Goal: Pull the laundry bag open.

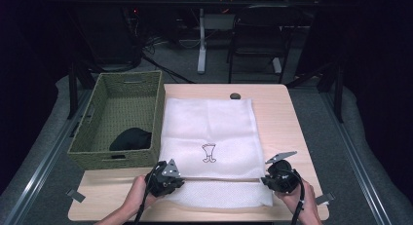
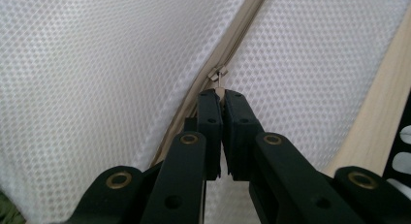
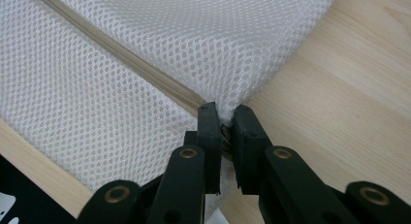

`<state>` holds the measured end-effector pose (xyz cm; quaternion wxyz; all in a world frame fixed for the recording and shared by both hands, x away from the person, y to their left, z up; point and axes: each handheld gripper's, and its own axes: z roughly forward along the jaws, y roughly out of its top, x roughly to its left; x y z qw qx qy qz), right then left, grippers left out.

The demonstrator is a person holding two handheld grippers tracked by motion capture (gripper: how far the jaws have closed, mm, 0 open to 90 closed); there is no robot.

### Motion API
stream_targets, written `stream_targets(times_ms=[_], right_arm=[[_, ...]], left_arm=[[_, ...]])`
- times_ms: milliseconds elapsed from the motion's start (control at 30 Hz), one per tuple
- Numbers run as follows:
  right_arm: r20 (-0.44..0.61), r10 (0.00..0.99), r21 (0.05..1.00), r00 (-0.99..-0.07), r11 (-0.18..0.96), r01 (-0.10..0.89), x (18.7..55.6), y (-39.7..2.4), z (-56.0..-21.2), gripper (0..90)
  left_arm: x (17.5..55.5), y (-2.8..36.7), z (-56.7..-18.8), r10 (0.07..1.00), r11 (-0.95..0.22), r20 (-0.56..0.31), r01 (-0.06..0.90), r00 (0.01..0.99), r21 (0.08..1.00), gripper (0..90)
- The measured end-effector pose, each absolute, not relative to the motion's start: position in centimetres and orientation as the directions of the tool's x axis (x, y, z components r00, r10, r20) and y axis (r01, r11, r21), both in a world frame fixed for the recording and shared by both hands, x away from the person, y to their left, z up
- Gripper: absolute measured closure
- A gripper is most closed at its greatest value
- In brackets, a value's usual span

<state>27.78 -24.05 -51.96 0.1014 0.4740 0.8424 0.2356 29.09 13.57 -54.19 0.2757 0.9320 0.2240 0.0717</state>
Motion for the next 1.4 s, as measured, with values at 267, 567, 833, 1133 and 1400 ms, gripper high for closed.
stream_targets(times_ms=[267, 567, 833, 1133, 1400], right_arm=[[0.044, 0.847, 0.486, -0.529, 0.445, 0.752, 27.8, -24.0, -52.0, 83.5], [0.028, 0.839, 0.493, -0.544, 0.462, 0.738, 27.7, -24.0, -52.0, 83.3], [0.027, 0.840, 0.497, -0.542, 0.459, 0.737, 27.7, -24.3, -51.9, 83.4], [0.035, 0.839, 0.495, -0.543, 0.457, 0.739, 27.7, -24.2, -52.0, 83.6], [0.009, 0.837, 0.480, -0.547, 0.476, 0.737, 27.6, -23.9, -52.2, 83.7]], left_arm=[[29.0, 15.3, -54.2, 0.492, -0.732, -0.003, 0.415, 0.871, 0.541, 86.8], [28.7, 16.7, -54.4, 0.515, -0.724, -0.012, 0.442, 0.857, 0.529, 86.8], [28.7, 19.1, -54.2, 0.566, -0.699, -0.012, 0.488, 0.824, 0.522, 86.8], [28.3, 20.6, -54.1, 0.600, -0.688, -0.017, 0.527, 0.800, 0.499, 86.8], [28.6, 21.5, -54.0, 0.624, -0.673, -0.024, 0.553, 0.781, 0.491, 86.9]])
